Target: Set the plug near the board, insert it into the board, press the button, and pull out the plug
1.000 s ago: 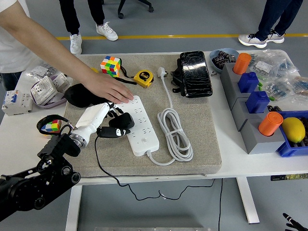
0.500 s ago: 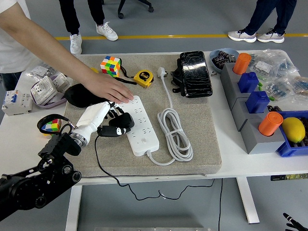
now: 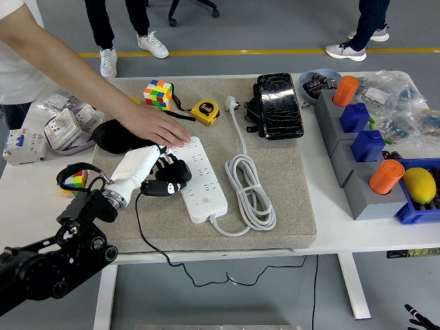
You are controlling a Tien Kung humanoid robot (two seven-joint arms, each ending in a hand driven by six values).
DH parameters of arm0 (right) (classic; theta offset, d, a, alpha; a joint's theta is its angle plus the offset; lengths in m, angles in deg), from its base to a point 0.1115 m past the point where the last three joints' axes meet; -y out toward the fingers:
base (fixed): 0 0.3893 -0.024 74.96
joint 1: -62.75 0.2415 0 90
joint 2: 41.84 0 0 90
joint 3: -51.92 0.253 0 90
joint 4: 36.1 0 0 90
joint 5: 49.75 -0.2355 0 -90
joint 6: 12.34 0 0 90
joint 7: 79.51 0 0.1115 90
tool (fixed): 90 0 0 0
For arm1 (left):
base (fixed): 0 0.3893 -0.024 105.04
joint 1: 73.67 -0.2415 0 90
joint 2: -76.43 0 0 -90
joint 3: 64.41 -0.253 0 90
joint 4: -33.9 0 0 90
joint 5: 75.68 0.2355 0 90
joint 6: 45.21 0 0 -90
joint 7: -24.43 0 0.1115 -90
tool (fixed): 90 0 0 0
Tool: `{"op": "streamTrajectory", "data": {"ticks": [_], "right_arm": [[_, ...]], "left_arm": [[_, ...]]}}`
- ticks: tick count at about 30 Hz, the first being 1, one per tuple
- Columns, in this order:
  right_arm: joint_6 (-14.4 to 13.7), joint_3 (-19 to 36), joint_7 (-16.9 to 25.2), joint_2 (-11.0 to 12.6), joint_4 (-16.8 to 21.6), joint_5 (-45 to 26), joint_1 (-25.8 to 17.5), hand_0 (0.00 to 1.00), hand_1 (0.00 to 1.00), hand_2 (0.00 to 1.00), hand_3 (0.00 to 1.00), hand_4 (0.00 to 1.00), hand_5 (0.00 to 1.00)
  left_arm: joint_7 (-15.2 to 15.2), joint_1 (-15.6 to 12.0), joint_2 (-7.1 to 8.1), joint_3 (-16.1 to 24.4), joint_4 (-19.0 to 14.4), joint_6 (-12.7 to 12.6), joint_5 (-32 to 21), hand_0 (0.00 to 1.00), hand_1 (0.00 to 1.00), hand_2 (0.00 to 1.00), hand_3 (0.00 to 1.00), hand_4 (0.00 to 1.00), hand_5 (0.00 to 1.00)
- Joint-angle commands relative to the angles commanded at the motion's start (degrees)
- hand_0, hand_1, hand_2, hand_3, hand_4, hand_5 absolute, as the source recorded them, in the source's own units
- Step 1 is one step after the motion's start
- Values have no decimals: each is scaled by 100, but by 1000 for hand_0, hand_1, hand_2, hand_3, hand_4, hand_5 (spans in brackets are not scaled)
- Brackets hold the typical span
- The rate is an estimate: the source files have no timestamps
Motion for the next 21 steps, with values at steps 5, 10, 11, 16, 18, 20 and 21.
{"op": "streamTrajectory", "data": {"ticks": [5,10,11,16,18,20,21], "right_arm": [[-1,1,2,-5,-1,-2,-5,571,639,607,550,960,528],[-1,-4,1,-5,0,-2,-4,571,639,607,550,960,528],[-1,2,2,-8,-3,-3,-5,570,639,606,549,960,529],[0,12,1,-8,-2,-4,-7,570,639,606,549,960,529],[0,14,0,-10,-4,-2,-9,571,639,606,549,960,528],[2,11,0,-12,-4,-1,-10,571,639,606,549,960,528],[3,11,-1,-14,-5,0,-10,571,639,606,549,960,528]], "left_arm": [[193,-15,8,6,-20,-96,-65,251,386,416,531,755,2],[345,-33,16,43,-45,-184,-128,251,386,416,531,755,2],[368,-36,19,48,-52,-197,-135,247,376,404,527,758,2],[458,-61,35,85,-70,-230,-171,247,376,404,527,758,2],[494,-86,40,126,-86,-242,-174,246,375,400,528,765,2],[516,-105,49,159,-104,-248,-169,246,375,400,528,765,2],[521,-115,57,177,-115,-248,-163,246,375,400,528,765,2]]}}
